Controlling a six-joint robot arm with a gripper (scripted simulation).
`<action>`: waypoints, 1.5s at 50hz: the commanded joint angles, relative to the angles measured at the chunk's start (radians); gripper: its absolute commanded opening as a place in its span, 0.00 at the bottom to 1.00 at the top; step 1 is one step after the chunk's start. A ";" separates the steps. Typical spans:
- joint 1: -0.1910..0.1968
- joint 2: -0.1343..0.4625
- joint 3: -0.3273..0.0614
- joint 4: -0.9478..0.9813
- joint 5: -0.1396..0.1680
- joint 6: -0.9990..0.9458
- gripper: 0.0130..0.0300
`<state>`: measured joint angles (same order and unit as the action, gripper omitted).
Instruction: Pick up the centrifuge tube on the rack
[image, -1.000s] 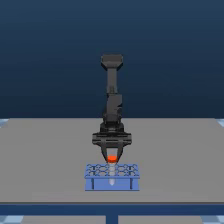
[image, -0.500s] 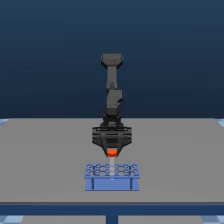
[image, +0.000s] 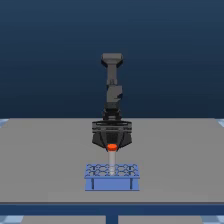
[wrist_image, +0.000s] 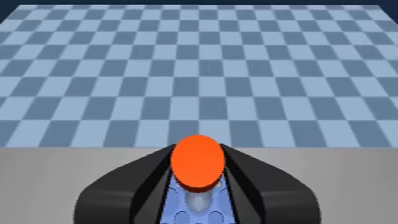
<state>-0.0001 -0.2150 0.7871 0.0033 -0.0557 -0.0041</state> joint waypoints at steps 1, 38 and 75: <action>0.000 -0.004 -0.004 0.004 0.017 -0.003 0.00; 0.000 -0.018 -0.017 -0.039 0.045 0.039 0.00; 0.000 -0.028 -0.028 -0.115 0.066 0.115 0.00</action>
<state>-0.0001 -0.2417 0.7611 -0.1230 0.0072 0.1224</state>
